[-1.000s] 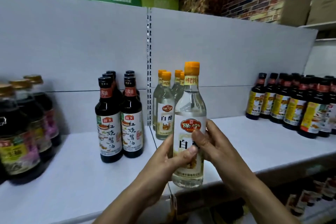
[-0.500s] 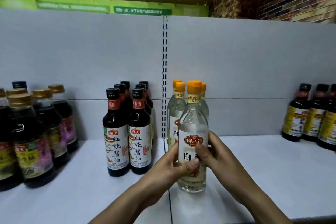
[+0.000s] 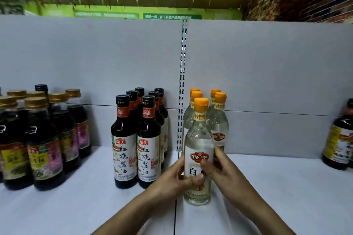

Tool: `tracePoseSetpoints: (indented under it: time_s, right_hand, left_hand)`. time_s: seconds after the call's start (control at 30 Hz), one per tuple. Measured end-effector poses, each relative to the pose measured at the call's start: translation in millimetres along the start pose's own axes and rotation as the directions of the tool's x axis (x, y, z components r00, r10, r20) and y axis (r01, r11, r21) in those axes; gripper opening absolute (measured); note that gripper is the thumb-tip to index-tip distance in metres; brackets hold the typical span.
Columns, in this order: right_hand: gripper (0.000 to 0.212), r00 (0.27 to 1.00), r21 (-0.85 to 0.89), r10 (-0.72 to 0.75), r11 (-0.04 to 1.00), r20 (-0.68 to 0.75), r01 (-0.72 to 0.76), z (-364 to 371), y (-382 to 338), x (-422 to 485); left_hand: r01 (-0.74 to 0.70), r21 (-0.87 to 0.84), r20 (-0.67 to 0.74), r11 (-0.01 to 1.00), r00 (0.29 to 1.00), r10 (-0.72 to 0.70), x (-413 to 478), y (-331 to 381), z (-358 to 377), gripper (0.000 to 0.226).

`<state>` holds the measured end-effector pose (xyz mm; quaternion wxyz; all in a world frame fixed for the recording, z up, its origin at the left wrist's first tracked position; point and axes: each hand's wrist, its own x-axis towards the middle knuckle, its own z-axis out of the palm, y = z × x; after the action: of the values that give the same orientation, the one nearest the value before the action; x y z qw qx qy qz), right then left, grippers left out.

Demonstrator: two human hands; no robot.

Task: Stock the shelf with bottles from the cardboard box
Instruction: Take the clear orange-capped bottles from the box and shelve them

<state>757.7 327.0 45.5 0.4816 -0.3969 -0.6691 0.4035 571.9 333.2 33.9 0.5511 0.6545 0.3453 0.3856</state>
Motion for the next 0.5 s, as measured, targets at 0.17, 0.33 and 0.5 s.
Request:
tracePoseSetpoints:
  time_s: [0.17, 0.33, 0.5]
  right_hand:
    - [0.052, 1.0, -0.002, 0.008, 1.0, 0.021, -0.008, -4.0, 6.6, 9.1]
    - [0.051, 0.998, -0.068, 0.021, 0.998, 0.058, -0.017, -6.8, 6.0, 18.9]
    - [0.06, 0.998, -0.173, 0.04, 0.985, 0.058, -0.03, -9.2, 10.7, 28.4]
  left_hand:
    - [-0.013, -0.019, 0.001, 1.0, 1.0, 0.014, 8.5, -4.3, -1.5, 0.057]
    - [-0.018, 0.003, -0.007, 1.0, 1.0, 0.018, 17.2, -4.0, -5.1, 0.056]
    - [0.034, 0.119, -0.046, 0.992, 0.999, -0.028, 27.1, 5.0, -17.0, 0.051]
